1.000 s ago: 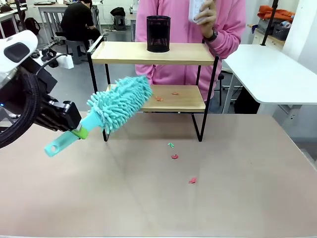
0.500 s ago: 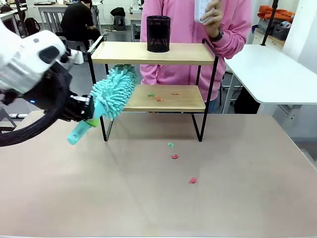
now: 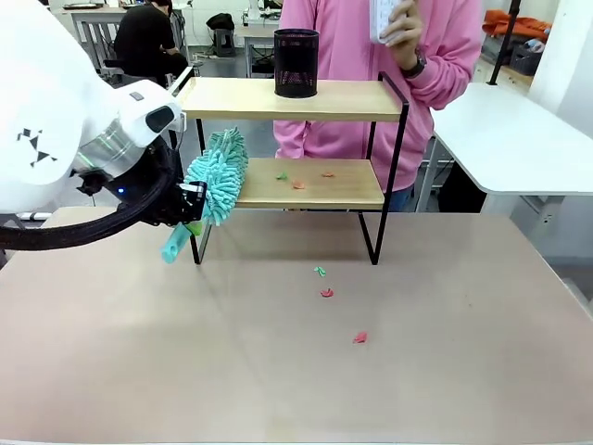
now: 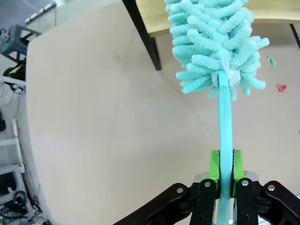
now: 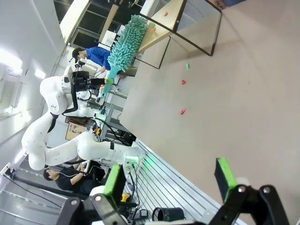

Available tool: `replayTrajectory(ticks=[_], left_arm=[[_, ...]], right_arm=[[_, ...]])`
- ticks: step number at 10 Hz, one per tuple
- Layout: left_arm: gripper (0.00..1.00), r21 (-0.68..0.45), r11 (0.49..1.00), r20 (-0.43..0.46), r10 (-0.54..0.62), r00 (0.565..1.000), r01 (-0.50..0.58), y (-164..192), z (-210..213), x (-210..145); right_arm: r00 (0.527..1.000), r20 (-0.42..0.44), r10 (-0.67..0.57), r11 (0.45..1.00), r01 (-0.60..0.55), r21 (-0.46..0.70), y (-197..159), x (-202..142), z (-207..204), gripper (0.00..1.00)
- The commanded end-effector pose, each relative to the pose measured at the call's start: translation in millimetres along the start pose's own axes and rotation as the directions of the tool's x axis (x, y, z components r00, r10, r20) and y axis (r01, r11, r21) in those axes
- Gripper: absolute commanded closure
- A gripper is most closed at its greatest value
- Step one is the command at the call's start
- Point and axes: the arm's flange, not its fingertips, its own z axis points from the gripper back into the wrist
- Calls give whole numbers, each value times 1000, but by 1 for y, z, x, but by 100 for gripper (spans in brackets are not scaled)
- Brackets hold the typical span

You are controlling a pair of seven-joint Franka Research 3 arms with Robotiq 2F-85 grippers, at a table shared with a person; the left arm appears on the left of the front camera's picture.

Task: Clean the shelf.
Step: Clean the remaining tier of the Shelf with the Duster once objects are removed.

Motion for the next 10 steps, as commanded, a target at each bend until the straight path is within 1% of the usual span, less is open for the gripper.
replayTrajectory(ticks=[1, 4, 6, 8, 10], left_arm=[[88, -4, 1000, 11, 1, 1000, -1, -9, -4, 12], [88, 34, 999, -4, -5, 1000, 5, -22, -23, 26], [88, 14, 998, -28, -63, 998, 63, -40, -36, 37], [88, -24, 994, -28, -110, 994, 110, -57, -40, 43], [88, -46, 981, -17, -190, 982, 189, -78, -46, 51]], right_arm=[[1000, 18, 25, 1000, -25, 13, 1, 3, 0, 0], [1000, 18, 25, 1000, -25, 13, 1, 3, 0, 0], [1000, 18, 25, 1000, -25, 13, 1, 3, 0, 0], [1000, 18, 25, 1000, -25, 13, 1, 3, 0, 0], [1000, 18, 25, 1000, -25, 13, 1, 3, 0, 0]])
